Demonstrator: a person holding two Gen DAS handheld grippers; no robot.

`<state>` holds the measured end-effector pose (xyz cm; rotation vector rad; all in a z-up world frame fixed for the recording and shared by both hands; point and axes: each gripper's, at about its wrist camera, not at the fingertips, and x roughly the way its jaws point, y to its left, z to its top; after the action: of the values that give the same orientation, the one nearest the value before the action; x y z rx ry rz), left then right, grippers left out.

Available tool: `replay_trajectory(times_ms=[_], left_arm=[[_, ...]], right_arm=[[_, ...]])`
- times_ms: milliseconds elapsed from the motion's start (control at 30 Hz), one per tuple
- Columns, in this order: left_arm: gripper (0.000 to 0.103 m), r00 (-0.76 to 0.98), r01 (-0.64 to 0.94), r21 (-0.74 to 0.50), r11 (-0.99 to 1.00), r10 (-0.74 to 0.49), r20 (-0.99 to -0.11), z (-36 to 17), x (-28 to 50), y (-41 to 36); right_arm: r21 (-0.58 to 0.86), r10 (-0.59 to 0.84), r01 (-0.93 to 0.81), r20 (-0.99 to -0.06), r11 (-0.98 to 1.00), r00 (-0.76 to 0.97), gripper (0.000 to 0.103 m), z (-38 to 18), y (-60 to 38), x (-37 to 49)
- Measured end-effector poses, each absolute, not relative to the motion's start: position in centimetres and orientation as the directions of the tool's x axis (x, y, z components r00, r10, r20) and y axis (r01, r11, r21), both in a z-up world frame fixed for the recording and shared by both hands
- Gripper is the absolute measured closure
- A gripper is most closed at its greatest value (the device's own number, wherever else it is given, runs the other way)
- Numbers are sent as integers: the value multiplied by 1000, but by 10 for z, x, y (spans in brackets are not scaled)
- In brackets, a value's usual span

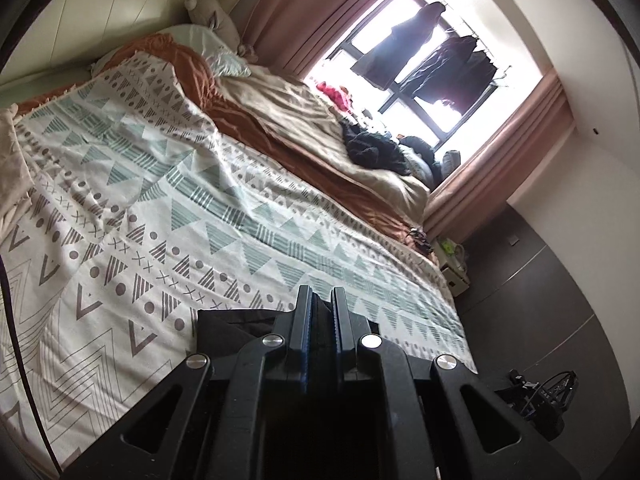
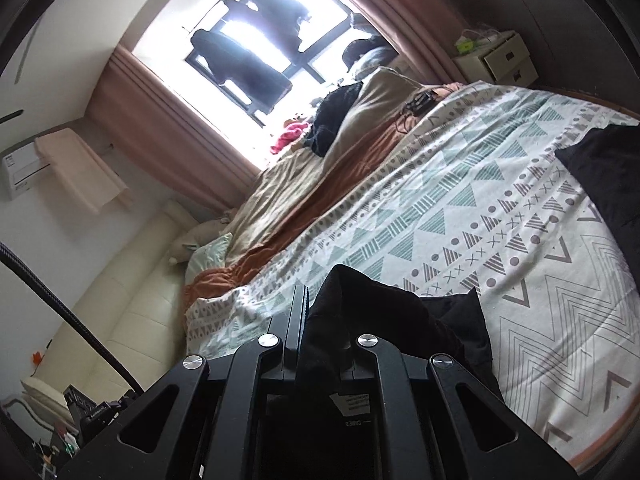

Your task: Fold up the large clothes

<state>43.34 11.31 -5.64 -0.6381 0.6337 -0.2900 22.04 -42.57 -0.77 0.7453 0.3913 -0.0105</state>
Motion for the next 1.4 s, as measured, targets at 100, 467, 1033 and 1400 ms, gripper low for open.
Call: replay_trajectory(times_ms=[100,467,1033,1400], left_arm=[[92,754,24,-624,781,-424,-502,-81,458,111],[90,671,-75,-646,760,-441,-596,-150,536,101],[28,660,-102,-612,784,-407,-631,-159,508,116],[39,529,-94,-516,852,-396,-750,-204,445,106]], right_arm=[[663,129,176,-386,728,914,97,-22,-427,249],[675,115,290,-487,678,866,95,-75,-444,334],[590,48,376,-577,715,815,32,-87,-452,296],[434,49,429,-746,793,664,32,-108,-433,264]])
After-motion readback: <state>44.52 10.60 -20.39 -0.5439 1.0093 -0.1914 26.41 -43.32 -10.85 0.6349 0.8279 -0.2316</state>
